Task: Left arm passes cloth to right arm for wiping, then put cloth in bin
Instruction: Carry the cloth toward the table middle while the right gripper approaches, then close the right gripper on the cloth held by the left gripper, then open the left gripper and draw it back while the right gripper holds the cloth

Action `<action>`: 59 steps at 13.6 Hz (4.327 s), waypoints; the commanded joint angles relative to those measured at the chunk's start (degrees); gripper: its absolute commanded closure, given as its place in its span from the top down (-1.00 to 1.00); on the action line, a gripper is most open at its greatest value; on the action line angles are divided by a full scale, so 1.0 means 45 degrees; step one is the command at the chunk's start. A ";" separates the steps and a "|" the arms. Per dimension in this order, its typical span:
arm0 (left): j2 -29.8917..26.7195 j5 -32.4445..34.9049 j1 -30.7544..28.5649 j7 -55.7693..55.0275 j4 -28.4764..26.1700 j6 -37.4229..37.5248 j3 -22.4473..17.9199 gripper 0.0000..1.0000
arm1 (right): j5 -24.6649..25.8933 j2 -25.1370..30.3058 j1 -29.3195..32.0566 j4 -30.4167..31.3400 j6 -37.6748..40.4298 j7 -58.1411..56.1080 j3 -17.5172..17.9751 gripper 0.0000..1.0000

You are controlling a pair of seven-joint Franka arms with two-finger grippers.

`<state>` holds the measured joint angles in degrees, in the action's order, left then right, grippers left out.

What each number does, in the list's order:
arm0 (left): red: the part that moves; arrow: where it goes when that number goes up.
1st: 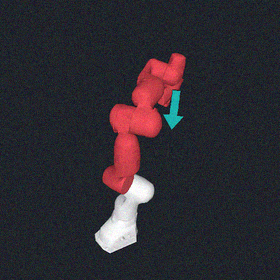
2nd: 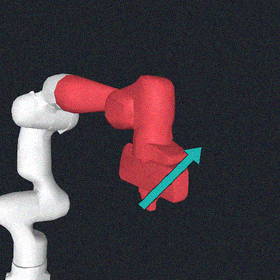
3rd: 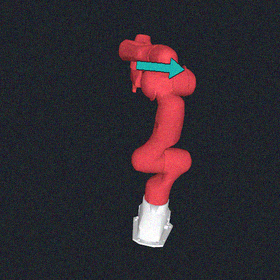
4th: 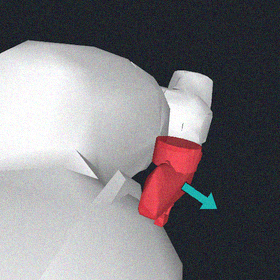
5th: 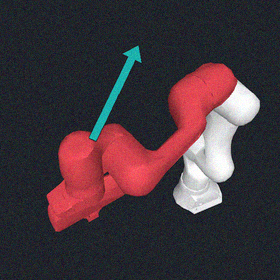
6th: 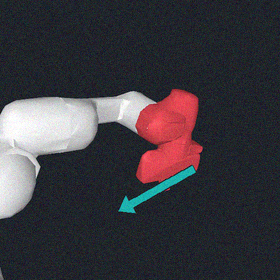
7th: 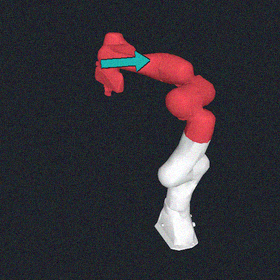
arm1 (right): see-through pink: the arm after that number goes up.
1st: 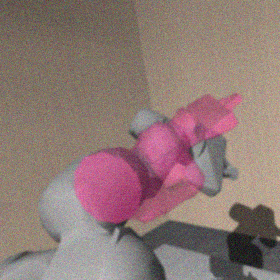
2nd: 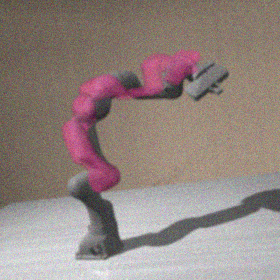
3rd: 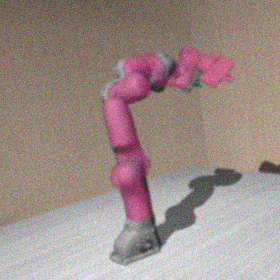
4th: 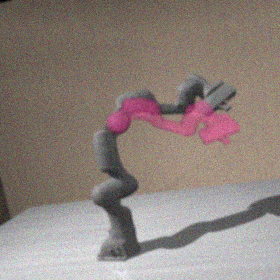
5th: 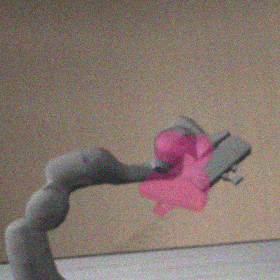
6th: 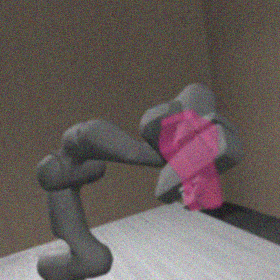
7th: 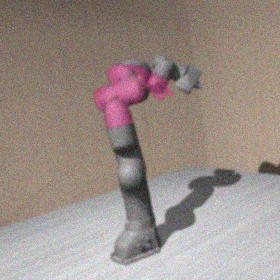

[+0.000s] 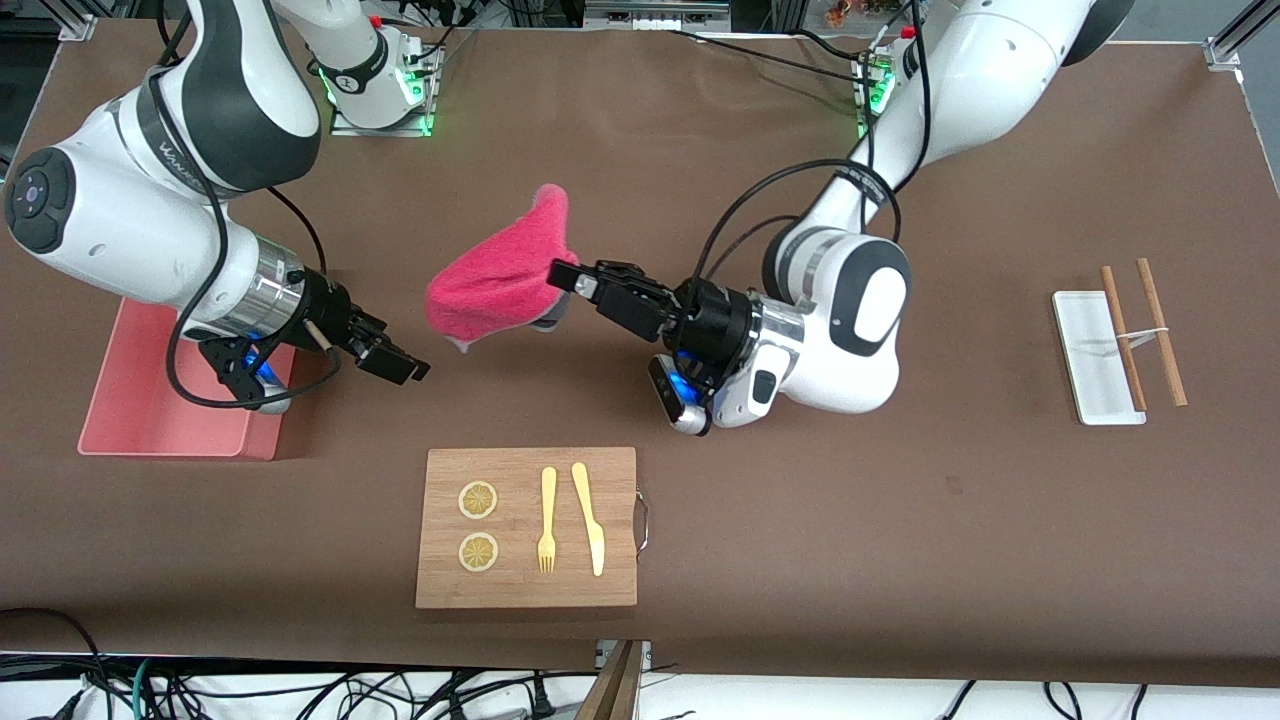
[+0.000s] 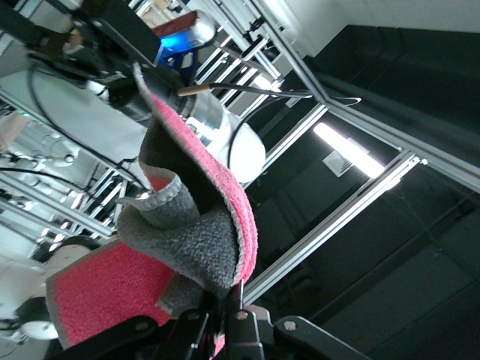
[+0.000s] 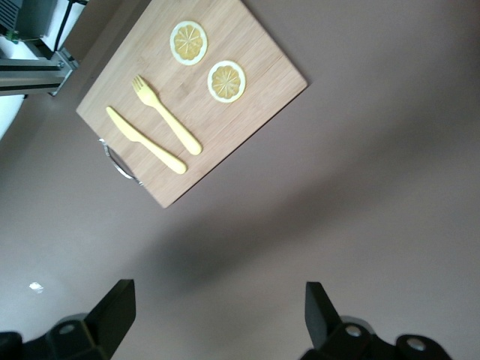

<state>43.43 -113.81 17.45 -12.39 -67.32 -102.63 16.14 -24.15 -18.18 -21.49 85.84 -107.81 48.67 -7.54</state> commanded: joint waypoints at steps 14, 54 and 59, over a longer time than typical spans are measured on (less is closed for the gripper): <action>0.0096 0.3085 -0.0050 0.0487 -0.0488 -0.0747 -0.0033 -1.00 | -0.2914 0.0780 -0.0069 -0.1146 0.0111 0.1529 0.0191 1.00; -0.0060 0.6638 -0.2957 -0.0097 -0.0703 0.1397 -0.0110 0.77 | -0.1609 -0.1389 -0.1571 -0.0696 -0.0261 0.1138 0.0191 -1.00; -0.1033 1.0340 -0.3817 -0.1521 -0.0703 0.1753 -0.0091 0.76 | -0.0962 -0.1896 -0.2274 -0.0365 -0.0261 0.1119 0.0191 -1.00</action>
<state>42.86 -74.04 1.54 -15.41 -69.58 -94.99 15.45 -29.96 -26.29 -30.14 83.42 -109.07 54.31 -6.48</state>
